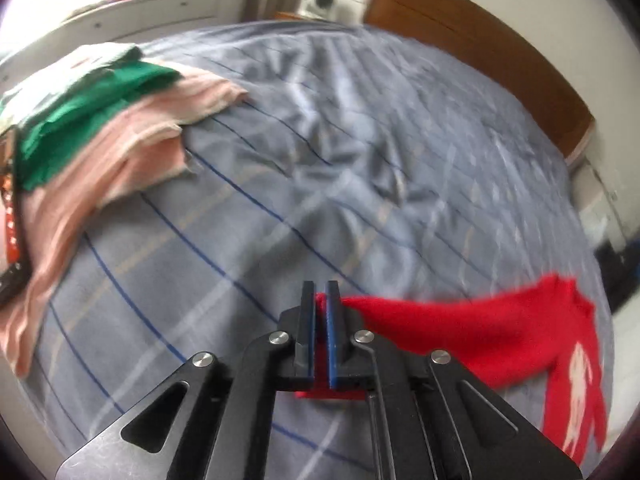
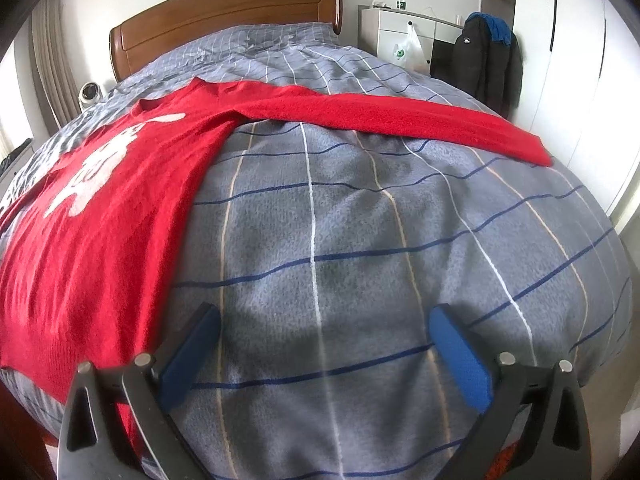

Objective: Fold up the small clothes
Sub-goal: 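Lay the sleeve across the sweater body with the left gripper and release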

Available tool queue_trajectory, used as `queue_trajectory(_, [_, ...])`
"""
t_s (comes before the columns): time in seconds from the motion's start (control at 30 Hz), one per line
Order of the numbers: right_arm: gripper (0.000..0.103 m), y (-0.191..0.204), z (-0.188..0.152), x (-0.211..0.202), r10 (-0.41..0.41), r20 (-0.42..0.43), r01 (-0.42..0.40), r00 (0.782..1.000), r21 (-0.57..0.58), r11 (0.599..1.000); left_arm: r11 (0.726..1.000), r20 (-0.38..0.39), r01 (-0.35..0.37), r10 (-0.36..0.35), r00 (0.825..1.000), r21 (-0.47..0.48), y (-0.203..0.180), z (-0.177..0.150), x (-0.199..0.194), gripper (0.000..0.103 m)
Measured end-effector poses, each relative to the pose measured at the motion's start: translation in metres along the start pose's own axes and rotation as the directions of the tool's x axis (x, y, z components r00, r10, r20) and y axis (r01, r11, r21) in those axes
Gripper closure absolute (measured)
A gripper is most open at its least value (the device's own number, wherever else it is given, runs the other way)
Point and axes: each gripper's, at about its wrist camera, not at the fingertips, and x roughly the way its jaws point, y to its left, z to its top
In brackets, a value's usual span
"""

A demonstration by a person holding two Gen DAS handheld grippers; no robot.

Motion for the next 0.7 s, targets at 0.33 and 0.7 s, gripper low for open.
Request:
queue_trajectory(0.33, [0.000, 0.001, 0.000, 0.001, -0.006, -0.003, 0.006, 1.000, -0.005, 1.000, 0.999, -0.021, 0.030, -0.030, 0.999, -0.012, 0.008, -0.011, 0.003, 0.032])
queue_trajectory(0.7, [0.000, 0.004, 0.000, 0.002, -0.009, -0.005, 0.009, 1.000, -0.015, 1.000, 0.953, -0.083, -0.176, 0.202, 0.976, 0.247, -0.029, -0.032, 0.018, 0.097])
